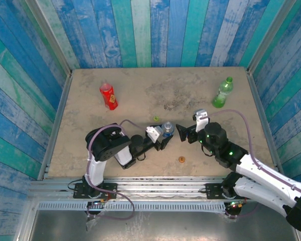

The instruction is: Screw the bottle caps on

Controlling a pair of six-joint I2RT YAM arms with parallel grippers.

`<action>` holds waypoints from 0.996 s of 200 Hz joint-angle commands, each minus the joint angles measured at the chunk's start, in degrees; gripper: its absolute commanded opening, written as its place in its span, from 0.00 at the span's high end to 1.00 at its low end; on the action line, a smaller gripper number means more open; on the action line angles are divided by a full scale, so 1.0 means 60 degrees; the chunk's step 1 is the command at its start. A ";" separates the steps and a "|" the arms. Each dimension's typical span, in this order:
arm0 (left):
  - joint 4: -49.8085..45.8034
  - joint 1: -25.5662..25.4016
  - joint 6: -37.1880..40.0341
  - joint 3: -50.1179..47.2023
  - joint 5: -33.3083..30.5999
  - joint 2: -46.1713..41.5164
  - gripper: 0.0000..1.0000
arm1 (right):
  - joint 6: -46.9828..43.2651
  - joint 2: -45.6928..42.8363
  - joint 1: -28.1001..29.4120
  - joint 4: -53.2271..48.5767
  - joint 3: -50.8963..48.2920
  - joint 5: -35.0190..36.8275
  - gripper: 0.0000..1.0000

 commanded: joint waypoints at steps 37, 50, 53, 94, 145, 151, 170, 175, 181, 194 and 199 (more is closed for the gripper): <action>0.0976 -0.0028 -0.0093 0.0478 0.0196 0.0510 0.24 | 0.0230 0.0010 -0.0036 -0.0165 -0.0171 0.0102 0.00; 0.0968 -0.0028 -0.0114 0.0505 0.0257 0.0538 0.28 | 0.0242 0.0004 -0.0028 -0.0190 -0.0174 0.0111 0.00; 0.0970 -0.0028 -0.0121 0.0505 0.0266 0.0544 0.29 | 0.0238 0.0000 -0.0034 -0.0206 -0.0174 0.0130 0.00; 0.1031 -0.0030 -0.0129 0.0318 0.0333 0.0407 0.37 | 0.0520 -0.0173 -0.0033 -0.0372 -0.0358 0.0908 0.00; 0.0304 -0.0029 0.0003 -0.0086 0.1469 -0.0219 0.42 | 0.0680 0.0176 -0.0038 -0.0755 -0.0575 0.1196 0.00; 0.0231 -0.0030 -0.0030 -0.0137 0.1655 -0.0288 0.43 | 0.0759 0.0335 -0.0037 -0.0815 -0.0556 0.1137 0.02; 0.0117 -0.0032 -0.0270 -0.0207 0.2039 -0.0432 0.42 | 0.1038 0.0986 -0.0080 -0.0881 -0.0480 0.1125 0.05; 0.0158 -0.0028 -0.0329 -0.0214 0.2115 -0.0423 0.42 | 0.1085 0.1235 -0.0102 -0.0909 -0.0431 0.1084 0.06; 0.0200 -0.0029 -0.0374 -0.0204 0.2217 -0.0426 0.42 | 0.1119 0.1615 -0.0140 -0.0963 -0.0344 0.0995 0.07; 0.0293 -0.0036 -0.0411 -0.0239 0.2289 -0.0406 0.42 | 0.1232 0.2345 -0.0196 -0.1147 -0.0086 0.0921 0.10; 0.0335 -0.0032 -0.0401 -0.0249 0.2277 -0.0396 0.41 | 0.1255 0.2615 -0.0220 -0.1220 0.0030 0.0859 0.13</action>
